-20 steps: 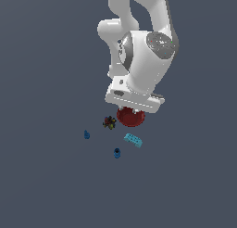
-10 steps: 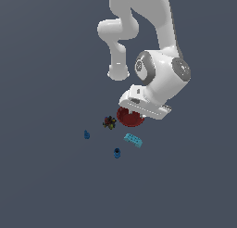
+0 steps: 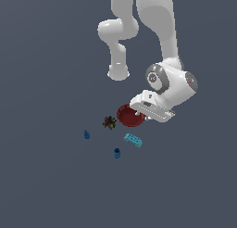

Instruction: Pick up a designated object from a clutter of objects.

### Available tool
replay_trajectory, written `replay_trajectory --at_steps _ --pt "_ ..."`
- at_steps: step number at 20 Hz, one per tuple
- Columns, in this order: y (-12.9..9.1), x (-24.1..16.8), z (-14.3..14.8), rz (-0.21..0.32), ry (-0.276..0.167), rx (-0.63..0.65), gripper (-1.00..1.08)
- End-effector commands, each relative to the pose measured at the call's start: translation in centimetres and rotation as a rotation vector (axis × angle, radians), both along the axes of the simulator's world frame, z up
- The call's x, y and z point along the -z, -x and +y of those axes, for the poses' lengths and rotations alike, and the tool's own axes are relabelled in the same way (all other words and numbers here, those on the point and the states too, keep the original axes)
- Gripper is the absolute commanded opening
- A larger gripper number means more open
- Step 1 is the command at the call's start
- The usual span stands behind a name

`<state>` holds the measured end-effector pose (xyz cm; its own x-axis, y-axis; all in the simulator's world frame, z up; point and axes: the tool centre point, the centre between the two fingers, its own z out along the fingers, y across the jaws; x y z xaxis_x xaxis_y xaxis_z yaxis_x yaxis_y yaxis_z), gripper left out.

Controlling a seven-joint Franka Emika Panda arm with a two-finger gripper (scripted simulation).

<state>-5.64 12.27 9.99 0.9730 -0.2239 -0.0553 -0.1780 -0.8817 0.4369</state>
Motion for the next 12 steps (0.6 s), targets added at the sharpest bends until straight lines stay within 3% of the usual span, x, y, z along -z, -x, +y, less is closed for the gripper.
replay_trajectory --at_steps 1,12 --pt "0.7 1.1 0.8 -0.009 0.023 0.000 0.28" --pt "2.4 3.7 2.6 -0.031 0.072 -0.005 0.28"
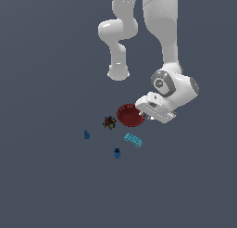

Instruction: Pick up a designated object from a clutter of objects.

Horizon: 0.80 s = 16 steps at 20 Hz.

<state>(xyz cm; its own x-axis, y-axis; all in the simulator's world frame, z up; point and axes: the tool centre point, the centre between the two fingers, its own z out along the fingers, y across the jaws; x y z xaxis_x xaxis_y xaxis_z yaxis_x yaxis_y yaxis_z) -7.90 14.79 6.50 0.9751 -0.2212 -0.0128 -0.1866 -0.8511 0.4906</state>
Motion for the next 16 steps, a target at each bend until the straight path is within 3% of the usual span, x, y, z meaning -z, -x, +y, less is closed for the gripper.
replay_trajectory --at_steps 1,16 --pt "0.2 0.3 0.2 -0.003 0.005 0.000 0.28" --pt "0.7 2.9 -1.2 -0.003 0.005 0.000 0.28"
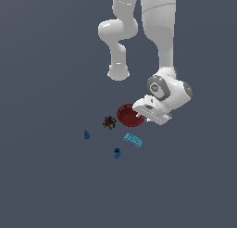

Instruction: Pick up a designated object from a clutter of objects.

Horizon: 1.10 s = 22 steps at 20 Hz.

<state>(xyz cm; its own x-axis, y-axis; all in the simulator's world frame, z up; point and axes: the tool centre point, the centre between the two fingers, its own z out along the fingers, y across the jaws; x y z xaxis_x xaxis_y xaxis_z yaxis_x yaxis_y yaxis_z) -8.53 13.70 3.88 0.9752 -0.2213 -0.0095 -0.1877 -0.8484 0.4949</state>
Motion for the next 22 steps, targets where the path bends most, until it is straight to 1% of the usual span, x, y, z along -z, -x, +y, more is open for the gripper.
replay_trajectory --at_steps 1,2,15,22 --pt "0.0 0.3 -0.1 -0.001 0.000 0.000 0.28" --pt "0.0 0.3 -0.1 -0.001 0.000 0.000 -1.00" --pt "-0.1 0.0 -0.2 -0.001 0.000 0.000 -1.00" --pt "-1.7 -2.8 -0.9 0.000 -0.002 0.000 -1.00"
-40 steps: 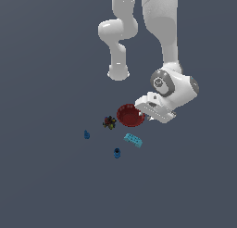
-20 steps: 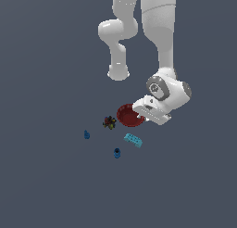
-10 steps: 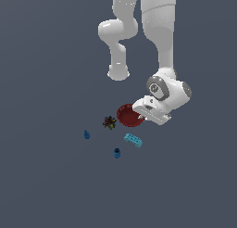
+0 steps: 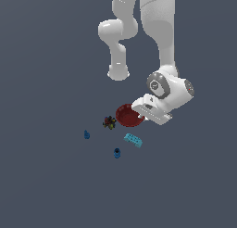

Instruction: Pick up a designated object from a clutter of objects.

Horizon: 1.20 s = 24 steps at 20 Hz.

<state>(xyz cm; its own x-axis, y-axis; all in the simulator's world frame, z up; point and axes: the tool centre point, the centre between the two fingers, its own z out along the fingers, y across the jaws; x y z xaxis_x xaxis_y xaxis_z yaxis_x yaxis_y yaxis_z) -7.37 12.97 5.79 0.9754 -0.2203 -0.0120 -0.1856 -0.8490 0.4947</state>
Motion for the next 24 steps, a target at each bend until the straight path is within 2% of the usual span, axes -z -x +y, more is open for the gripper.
replay_trajectory --at_steps 1,24 --pt "-0.9 -1.5 -0.4 -0.002 -0.001 0.001 -1.00" --pt "-13.1 -22.1 -5.9 -0.001 -0.004 0.002 -1.00"
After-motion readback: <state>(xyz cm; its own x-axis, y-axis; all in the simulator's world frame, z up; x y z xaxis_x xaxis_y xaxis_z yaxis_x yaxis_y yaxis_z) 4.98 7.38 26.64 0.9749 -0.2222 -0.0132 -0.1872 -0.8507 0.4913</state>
